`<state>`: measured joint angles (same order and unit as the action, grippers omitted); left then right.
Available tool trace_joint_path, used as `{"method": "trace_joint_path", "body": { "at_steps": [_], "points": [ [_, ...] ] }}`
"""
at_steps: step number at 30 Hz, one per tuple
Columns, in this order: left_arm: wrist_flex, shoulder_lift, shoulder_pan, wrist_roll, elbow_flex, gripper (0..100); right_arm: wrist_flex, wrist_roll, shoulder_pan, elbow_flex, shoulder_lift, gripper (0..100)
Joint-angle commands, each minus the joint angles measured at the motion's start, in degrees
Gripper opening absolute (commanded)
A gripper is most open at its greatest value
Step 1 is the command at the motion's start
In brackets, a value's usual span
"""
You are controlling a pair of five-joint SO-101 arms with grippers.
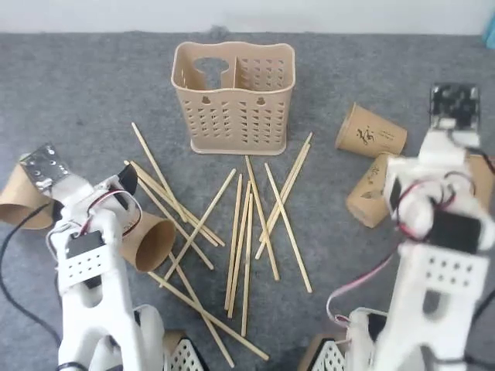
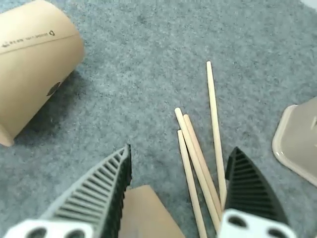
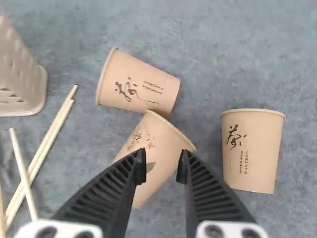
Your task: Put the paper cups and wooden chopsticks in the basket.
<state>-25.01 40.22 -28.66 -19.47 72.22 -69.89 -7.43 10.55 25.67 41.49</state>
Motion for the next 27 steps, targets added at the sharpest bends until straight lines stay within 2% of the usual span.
{"method": "trace_joint_path", "body": {
  "at_steps": [1, 4, 7, 9, 13, 17, 21, 27],
  "points": [
    [0.62, 2.02, 0.62, 0.35, -0.04, 29, 4.53, 0.62, 3.74, -6.24, -9.36, 11.5],
    [0.53, 2.02, 0.62, 0.35, 0.04, 29, 11.47, 0.62, 7.16, -8.18, -19.38, 10.3],
    [0.53, 2.02, 0.62, 0.35, 0.04, 29, 14.46, 0.62, 9.01, -10.37, -30.29, 0.0],
    [0.53, 2.02, 0.62, 0.35, 0.04, 29, 14.55, 0.62, 9.1, -12.04, -36.88, 2.6],
    [0.26, 2.02, 0.79, 0.35, -0.04, 29, 14.55, 0.7, 8.84, -17.49, -47.78, 0.9],
    [0.26, 2.02, 0.79, 0.97, -0.04, 20, 14.29, 5.19, 8.84, -22.59, -54.29, 0.9],
    [0.62, 2.02, 0.79, 5.1, -0.22, 9, 6.81, 6.15, 6.99, -25.05, -55.43, 0.9],
    [1.76, 2.02, 0.88, 5.19, -0.31, 8, -11.38, 1.49, -1.8, -26.37, -50.07, 0.9]
  ]
}}
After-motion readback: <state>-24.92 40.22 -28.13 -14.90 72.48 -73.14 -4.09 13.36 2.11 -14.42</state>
